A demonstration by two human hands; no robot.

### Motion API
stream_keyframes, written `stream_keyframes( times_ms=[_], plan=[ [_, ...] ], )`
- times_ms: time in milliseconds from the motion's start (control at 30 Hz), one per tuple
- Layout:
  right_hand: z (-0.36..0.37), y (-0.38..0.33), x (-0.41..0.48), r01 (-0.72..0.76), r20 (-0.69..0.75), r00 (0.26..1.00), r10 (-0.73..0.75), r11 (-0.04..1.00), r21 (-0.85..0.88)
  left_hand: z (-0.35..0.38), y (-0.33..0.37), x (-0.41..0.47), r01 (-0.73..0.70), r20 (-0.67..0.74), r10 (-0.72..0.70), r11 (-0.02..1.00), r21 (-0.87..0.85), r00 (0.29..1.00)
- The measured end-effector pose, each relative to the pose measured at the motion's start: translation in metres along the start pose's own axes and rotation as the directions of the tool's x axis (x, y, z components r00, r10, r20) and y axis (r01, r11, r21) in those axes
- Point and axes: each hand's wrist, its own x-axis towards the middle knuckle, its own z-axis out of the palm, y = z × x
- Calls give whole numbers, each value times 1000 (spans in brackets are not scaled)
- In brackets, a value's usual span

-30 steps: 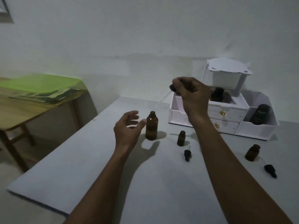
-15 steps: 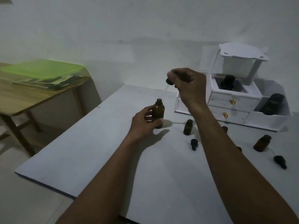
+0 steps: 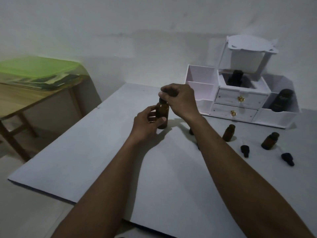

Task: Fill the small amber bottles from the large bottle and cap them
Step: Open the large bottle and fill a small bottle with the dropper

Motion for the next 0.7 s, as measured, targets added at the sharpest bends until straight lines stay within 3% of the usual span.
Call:
stream_keyframes(
  times_ms=[200, 400, 533, 633, 700],
  plan=[
    [-6, -2, -4, 19, -8, 1000, -18, 1000, 22, 1, -3, -2, -12, -40, 11, 999, -49, 999],
    [-48, 10, -17, 100, -60, 993, -102, 995, -24, -2, 1, -17, -117, -294, 124, 992, 41, 948],
    [-93, 21, -48, 149, 165, 979, -123, 977, -155, 7, 13, -32, -157, -262, 175, 984, 88, 949],
    [-112, 35, -73, 79, 420, 907, 43, 960, -268, 26, 22, -36, -168, -167, 179, 983, 78, 970],
    [-114, 45, -86, 55, 503, 852, 144, 931, -360, 38, 26, -33, -166, -93, 172, 984, 69, 981]
  ],
)
